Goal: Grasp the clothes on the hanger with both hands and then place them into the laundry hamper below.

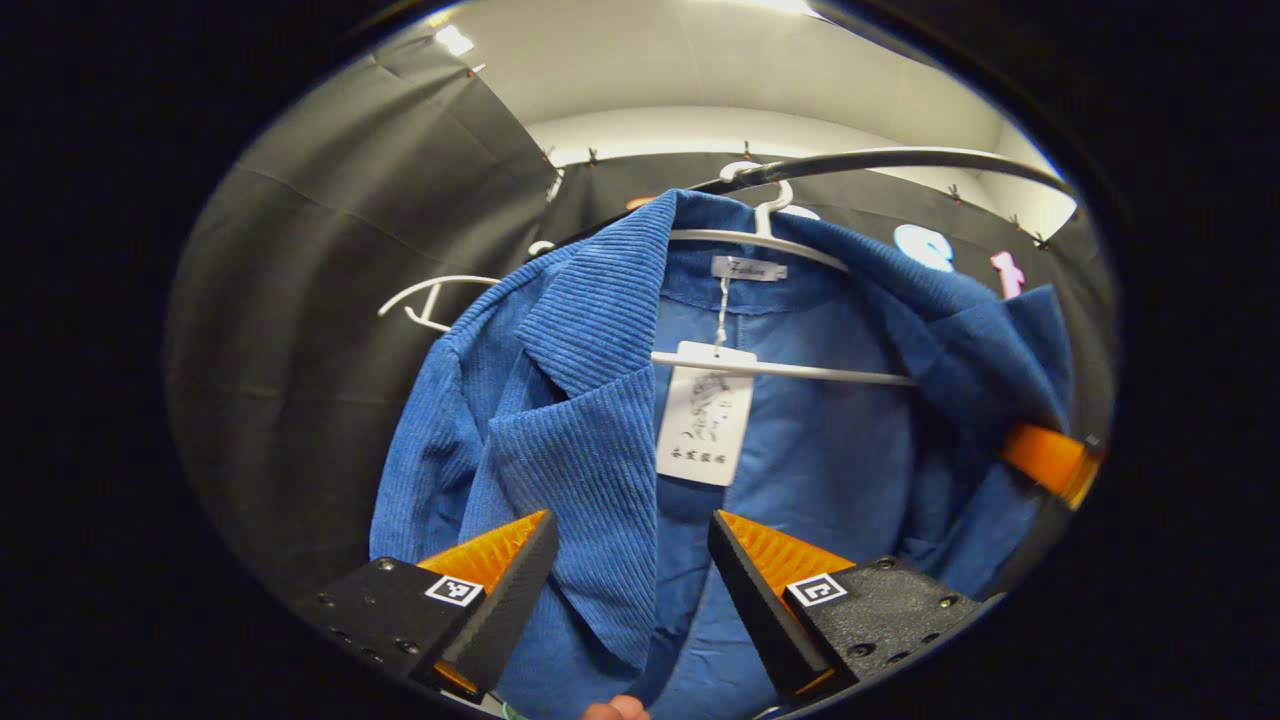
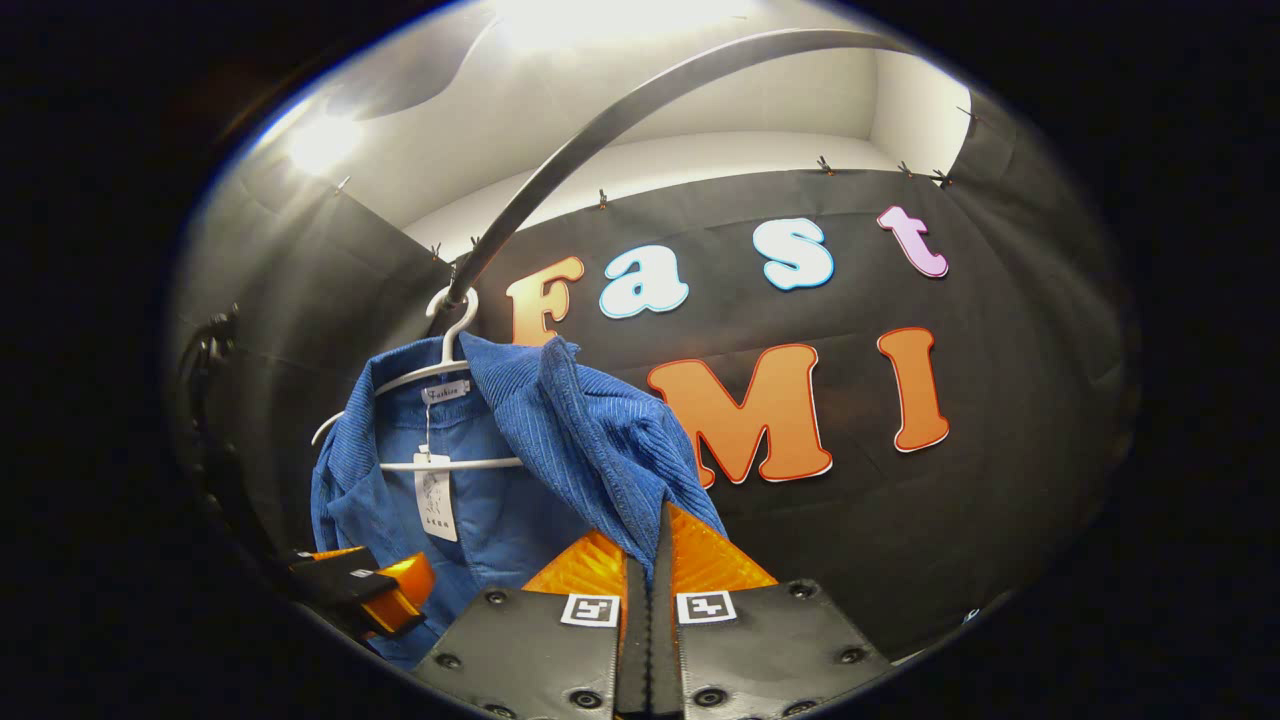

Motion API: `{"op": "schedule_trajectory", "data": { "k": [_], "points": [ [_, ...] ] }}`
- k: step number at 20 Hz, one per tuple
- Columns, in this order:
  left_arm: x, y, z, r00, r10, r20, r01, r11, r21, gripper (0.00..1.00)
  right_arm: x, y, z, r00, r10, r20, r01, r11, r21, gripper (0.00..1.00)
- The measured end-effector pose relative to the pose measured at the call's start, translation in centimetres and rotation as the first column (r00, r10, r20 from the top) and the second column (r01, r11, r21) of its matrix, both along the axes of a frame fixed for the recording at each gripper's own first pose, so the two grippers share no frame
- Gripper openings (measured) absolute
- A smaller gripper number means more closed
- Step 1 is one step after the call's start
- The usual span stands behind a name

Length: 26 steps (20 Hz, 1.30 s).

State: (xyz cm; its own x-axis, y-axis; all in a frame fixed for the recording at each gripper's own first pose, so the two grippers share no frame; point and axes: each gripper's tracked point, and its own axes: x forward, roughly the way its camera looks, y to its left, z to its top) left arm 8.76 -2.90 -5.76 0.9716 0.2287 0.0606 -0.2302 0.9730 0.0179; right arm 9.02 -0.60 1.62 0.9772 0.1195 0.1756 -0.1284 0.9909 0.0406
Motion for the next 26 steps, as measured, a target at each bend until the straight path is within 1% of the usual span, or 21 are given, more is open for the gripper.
{"op": "schedule_trajectory", "data": {
  "k": [1, 2, 3, 4, 5, 6, 7, 8, 9, 10, 13, 14, 16, 18, 20, 21, 22, 23, 24, 25, 26],
  "points": [
    [0.6, 0.3, -0.1, 0.998, 0.048, 0.035, -0.050, 0.998, 0.046, 0.92, -0.1, 0.0, 0.2, 1.000, 0.005, 0.004, -0.005, 1.000, 0.005, 0.08],
    [1.1, 1.2, 0.1, 0.991, 0.110, 0.078, -0.118, 0.986, 0.115, 0.92, -0.2, -0.1, 0.3, 1.000, 0.004, 0.011, -0.004, 1.000, 0.004, 0.08],
    [1.7, 2.2, 0.2, 0.979, 0.171, 0.113, -0.189, 0.965, 0.182, 0.92, -0.5, -0.3, 0.6, 1.000, 0.003, 0.024, -0.003, 1.000, 0.000, 0.08],
    [2.5, 2.8, 0.2, 0.971, 0.197, 0.137, -0.226, 0.943, 0.245, 0.92, -0.8, -0.4, 1.0, 0.999, 0.001, 0.039, -0.001, 1.000, -0.003, 0.08],
    [3.2, 3.0, 0.4, 0.971, 0.197, 0.137, -0.231, 0.924, 0.305, 0.92, -1.2, -0.6, 1.5, 0.998, -0.003, 0.058, 0.004, 1.000, -0.008, 0.07],
    [3.6, 3.5, 0.5, 0.976, 0.183, 0.119, -0.214, 0.912, 0.350, 0.74, -1.7, -0.9, 2.0, 0.997, -0.016, 0.080, 0.017, 1.000, -0.020, 0.07],
    [3.5, 3.8, 0.5, 0.986, 0.142, 0.084, -0.163, 0.913, 0.373, 0.57, -2.0, -1.1, 2.4, 0.995, -0.031, 0.099, 0.035, 0.999, -0.041, 0.08],
    [2.9, 3.4, 0.6, 0.997, 0.066, 0.039, -0.076, 0.923, 0.377, 0.40, -2.3, -1.2, 2.7, 0.992, -0.049, 0.115, 0.058, 0.996, -0.071, 0.07],
    [2.2, 4.1, 0.9, 0.999, 0.041, 0.018, -0.044, 0.921, 0.388, 0.22, -2.3, -1.1, 3.0, 0.989, -0.068, 0.128, 0.082, 0.991, -0.103, 0.07],
    [0.9, 5.1, 1.8, 0.999, 0.049, 0.020, -0.053, 0.914, 0.402, 0.05, -2.1, -1.3, 3.1, 0.987, -0.092, 0.134, 0.110, 0.985, -0.131, 0.07],
    [-2.7, 8.7, 6.4, 0.985, 0.138, 0.099, -0.167, 0.898, 0.407, 0.06, -1.7, -2.1, 3.3, 0.981, -0.137, 0.137, 0.158, 0.975, -0.158, 0.07],
    [-3.6, 9.8, 8.3, 0.977, 0.171, 0.123, -0.207, 0.889, 0.408, 0.04, -1.5, -2.4, 3.5, 0.977, -0.153, 0.149, 0.176, 0.972, -0.157, 0.08],
    [-4.9, 11.6, 12.0, 0.959, 0.222, 0.175, -0.276, 0.864, 0.421, 0.04, -0.7, -3.2, 4.5, 0.964, -0.190, 0.187, 0.219, 0.965, -0.143, 0.08],
    [-4.3, 14.1, 15.3, 0.937, 0.272, 0.218, -0.340, 0.848, 0.406, 0.02, 0.2, -3.2, 4.9, 0.959, -0.202, 0.199, 0.231, 0.964, -0.135, 0.08],
    [-2.7, 16.5, 17.8, 0.919, 0.315, 0.235, -0.384, 0.850, 0.361, 0.05, 0.9, -3.4, 5.1, 0.957, -0.210, 0.201, 0.240, 0.961, -0.138, 0.08],
    [-1.6, 17.4, 19.0, 0.913, 0.323, 0.251, -0.397, 0.845, 0.357, 0.06, 1.1, -3.3, 5.2, 0.957, -0.210, 0.202, 0.239, 0.962, -0.134, 0.08],
    [-0.4, 18.2, 20.2, 0.904, 0.327, 0.275, -0.413, 0.832, 0.370, 0.03, 1.1, -3.1, 5.1, 0.957, -0.208, 0.201, 0.236, 0.963, -0.127, 0.08],
    [1.1, 18.8, 21.2, 0.901, 0.317, 0.297, -0.417, 0.820, 0.392, 0.05, 1.1, -2.8, 5.2, 0.958, -0.206, 0.199, 0.232, 0.965, -0.122, 0.08],
    [2.6, 19.1, 22.0, 0.904, 0.296, 0.310, -0.407, 0.817, 0.407, 0.03, 1.1, -2.7, 5.2, 0.958, -0.207, 0.197, 0.233, 0.965, -0.119, 0.07],
    [4.1, 19.3, 22.3, 0.914, 0.267, 0.306, -0.381, 0.825, 0.417, 0.06, 1.0, -2.5, 5.3, 0.959, -0.208, 0.194, 0.233, 0.966, -0.116, 0.08],
    [5.4, 19.6, 22.1, 0.927, 0.242, 0.288, -0.348, 0.840, 0.416, 0.05, 0.9, -2.4, 5.3, 0.958, -0.213, 0.191, 0.237, 0.965, -0.112, 0.08]
  ]
}}
